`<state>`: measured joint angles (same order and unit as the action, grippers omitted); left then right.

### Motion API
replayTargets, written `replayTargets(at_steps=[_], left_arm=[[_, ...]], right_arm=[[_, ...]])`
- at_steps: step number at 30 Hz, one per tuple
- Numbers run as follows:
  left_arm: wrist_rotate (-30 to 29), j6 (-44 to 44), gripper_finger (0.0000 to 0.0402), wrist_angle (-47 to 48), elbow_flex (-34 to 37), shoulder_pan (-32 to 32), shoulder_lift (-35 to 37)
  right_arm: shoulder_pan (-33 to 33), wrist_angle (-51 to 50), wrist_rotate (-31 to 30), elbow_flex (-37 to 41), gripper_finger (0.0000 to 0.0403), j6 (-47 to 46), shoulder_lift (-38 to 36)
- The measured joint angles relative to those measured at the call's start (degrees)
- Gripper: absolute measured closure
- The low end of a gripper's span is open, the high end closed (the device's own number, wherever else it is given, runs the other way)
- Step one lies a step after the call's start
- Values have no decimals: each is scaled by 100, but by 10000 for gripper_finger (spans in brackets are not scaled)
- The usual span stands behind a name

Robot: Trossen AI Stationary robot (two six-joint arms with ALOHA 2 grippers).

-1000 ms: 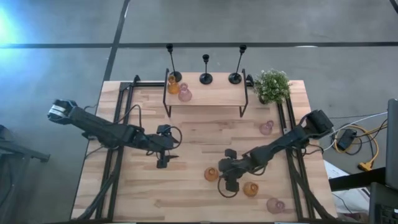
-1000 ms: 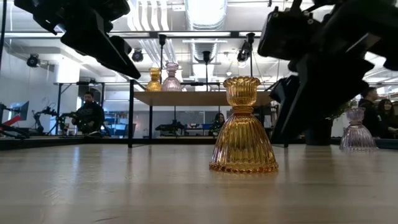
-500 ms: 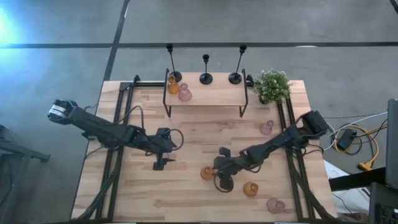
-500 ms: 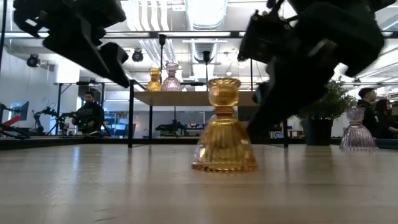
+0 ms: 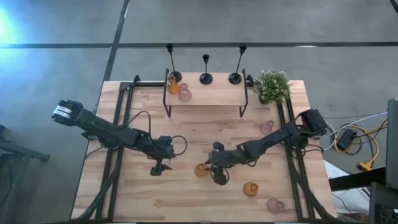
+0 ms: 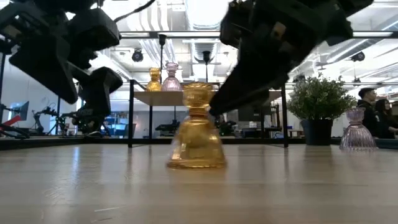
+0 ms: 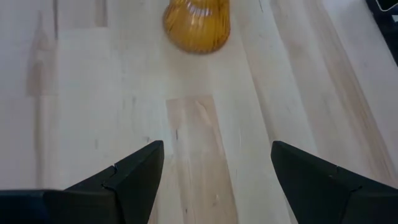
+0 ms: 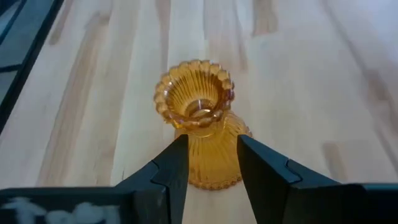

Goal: Pick & Place candle stick holders
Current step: Put the left orange glass candle holder on the shelf

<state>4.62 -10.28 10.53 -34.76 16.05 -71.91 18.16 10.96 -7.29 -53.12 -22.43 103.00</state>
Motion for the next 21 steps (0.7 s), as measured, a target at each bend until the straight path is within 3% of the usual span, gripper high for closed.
replayTargets(at_steps=[8,15,21], left_arm=[[89,-338,101,-1077,157,2,-442],[112,-675,101,-1218,176,20,-657],[193,-759,101,-1417,186,22,-692]], right_arm=[[-307,-50,-13,-479,262,76,369],[-375,-1690,24,-1035,269,403,190],[-341,-3120,371,-1332,290,591,-475]])
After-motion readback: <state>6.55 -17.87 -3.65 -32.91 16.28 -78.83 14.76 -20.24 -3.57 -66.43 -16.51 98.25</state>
